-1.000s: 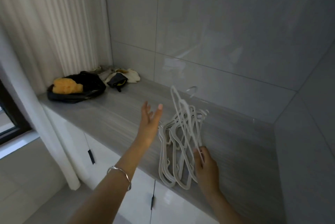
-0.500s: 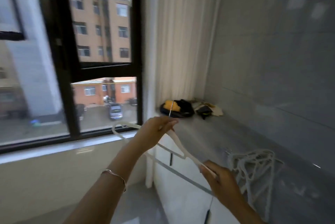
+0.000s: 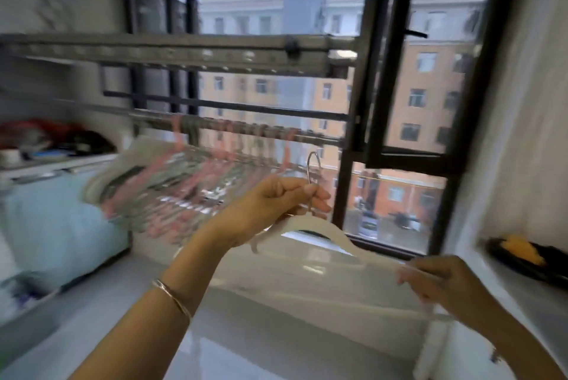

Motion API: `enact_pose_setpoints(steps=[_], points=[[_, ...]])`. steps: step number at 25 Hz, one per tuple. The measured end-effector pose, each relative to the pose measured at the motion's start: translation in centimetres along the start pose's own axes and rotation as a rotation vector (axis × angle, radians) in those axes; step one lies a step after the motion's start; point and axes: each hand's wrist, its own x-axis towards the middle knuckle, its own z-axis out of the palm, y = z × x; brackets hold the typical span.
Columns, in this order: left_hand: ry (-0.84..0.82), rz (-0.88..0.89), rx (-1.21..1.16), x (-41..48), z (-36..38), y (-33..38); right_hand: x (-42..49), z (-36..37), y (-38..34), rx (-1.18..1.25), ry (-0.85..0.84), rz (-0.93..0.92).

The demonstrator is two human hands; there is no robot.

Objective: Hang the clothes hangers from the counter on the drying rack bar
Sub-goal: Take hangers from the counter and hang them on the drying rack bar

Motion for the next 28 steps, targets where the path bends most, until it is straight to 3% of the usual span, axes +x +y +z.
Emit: enact_pose_setpoints(steps=[4, 7, 14, 18, 20, 24, 28], points=[[0.241, -0.049, -0.189, -7.3, -8.5, 1.4, 4.3, 6.6, -9.2, -0.06, -0.155, -0.114], [0.339, -0.062, -0.206, -12.4, -15.9, 1.7, 7.0, 14.5, -14.9, -0.095, -0.213, -0.174], [0.628, -0.052, -0.091, -21.6, -30.9, 1.6, 13.9, 30.7, -23.8, 0.025, -0.304, -0.19], [0.785, -0.061, 0.098, -24.0, -36.8, 1.1, 18.7, 37.0, -26.6, 0.031, -0.362, -0.217], [0.783, -0.089, 0.199, -24.5, -40.0, 0.5, 21.3, 39.4, -27.7, 0.029, -0.39, -0.245], [0.567, -0.278, 0.322, -24.5, -46.0, -1.2, 28.1, 43.6, -28.6, 0.033, -0.375, -0.32], [0.743, -0.272, 0.294, -22.8, -51.8, -3.3, 35.5, 47.6, -27.6, -0.055, -0.264, -0.43]])
